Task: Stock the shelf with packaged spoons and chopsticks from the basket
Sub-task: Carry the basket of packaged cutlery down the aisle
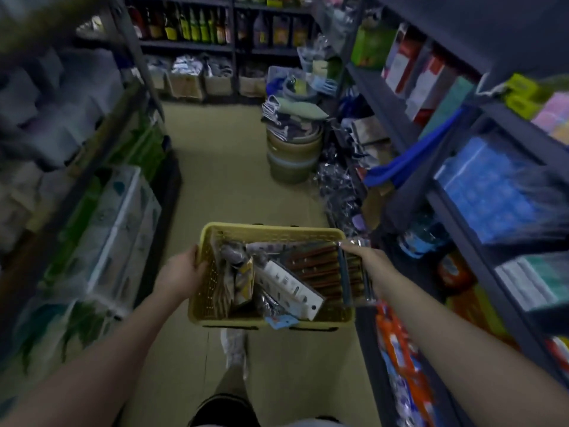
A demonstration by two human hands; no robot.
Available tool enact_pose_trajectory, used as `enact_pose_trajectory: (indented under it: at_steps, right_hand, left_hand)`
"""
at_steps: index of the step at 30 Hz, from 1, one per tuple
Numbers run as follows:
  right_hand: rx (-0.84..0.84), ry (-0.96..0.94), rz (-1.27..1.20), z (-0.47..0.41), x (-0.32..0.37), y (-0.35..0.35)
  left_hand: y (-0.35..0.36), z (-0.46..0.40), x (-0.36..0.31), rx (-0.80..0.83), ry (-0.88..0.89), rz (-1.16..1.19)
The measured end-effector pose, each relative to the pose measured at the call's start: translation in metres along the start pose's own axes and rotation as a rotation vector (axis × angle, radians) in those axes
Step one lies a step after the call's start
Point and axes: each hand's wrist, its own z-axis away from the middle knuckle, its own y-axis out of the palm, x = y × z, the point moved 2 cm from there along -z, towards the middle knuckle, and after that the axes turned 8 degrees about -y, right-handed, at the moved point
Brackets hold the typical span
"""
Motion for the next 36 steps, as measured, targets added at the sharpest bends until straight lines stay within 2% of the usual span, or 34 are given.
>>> enact_pose_trajectory:
  at_steps: [7, 16, 26, 31, 36]
  right_hand:
    - [-0.073, 0.129, 0.025, -0.158, 0.107, 0.072]
    - [-0.032, 0.071, -0.069, -0.367, 0.219, 0.132]
    - [-0.067, 0.019, -0.082, -0.616, 0.389, 0.139]
    - [-0.169, 0.065, -0.139, -0.694, 0.438, 0.139]
    - [-0.283, 0.113, -0.318, -0.808, 0.427, 0.132]
  left_hand:
    - [-0.042, -0.209, -0.065, 0.102, -0.011, 0.014]
    - [-0.063, -0.461, -0.162, 0.064, 0.027, -0.127]
    - [-0.070, -0.722, -0.323, 0.113, 0.078, -0.150]
    - [-0.061, -0.833, -0.398, 0.144, 0.129, -0.167]
    - [-0.038, -0.966, -0.484, 0.236, 0.310, -0.282]
